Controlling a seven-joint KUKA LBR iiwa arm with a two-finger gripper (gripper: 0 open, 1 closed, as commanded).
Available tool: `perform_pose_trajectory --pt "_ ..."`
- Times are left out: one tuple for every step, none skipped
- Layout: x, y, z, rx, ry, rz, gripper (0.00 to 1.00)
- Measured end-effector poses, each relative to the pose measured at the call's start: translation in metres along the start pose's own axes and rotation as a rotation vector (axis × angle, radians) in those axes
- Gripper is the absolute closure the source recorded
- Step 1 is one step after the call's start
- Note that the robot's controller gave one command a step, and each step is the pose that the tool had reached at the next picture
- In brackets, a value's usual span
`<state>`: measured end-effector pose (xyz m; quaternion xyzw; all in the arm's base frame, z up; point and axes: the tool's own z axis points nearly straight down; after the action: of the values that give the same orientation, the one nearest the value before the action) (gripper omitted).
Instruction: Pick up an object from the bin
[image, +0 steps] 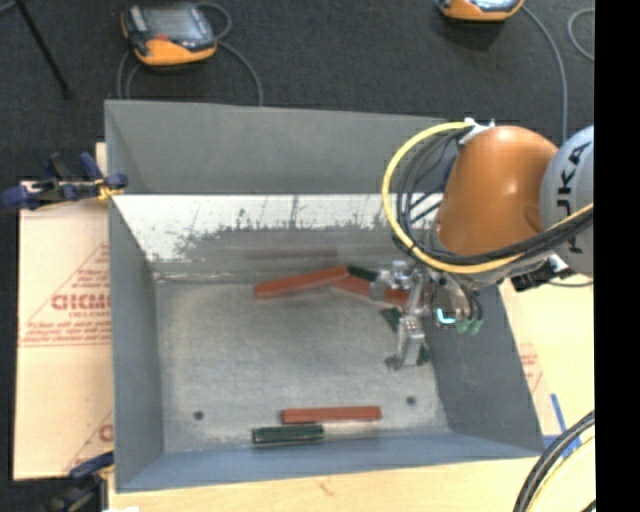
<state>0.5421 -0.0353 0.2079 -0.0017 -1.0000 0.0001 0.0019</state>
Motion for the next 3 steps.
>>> perform_pose_trajectory --pt "-0.002 0.0 -0.004 0.001 -0.008 -0.001 0.0" --pt "0.023 0.004 0.043 0.002 -0.012 -0.069 0.0" --pt "0.041 0.036 0.093 0.0 -0.008 -0.048 0.0"
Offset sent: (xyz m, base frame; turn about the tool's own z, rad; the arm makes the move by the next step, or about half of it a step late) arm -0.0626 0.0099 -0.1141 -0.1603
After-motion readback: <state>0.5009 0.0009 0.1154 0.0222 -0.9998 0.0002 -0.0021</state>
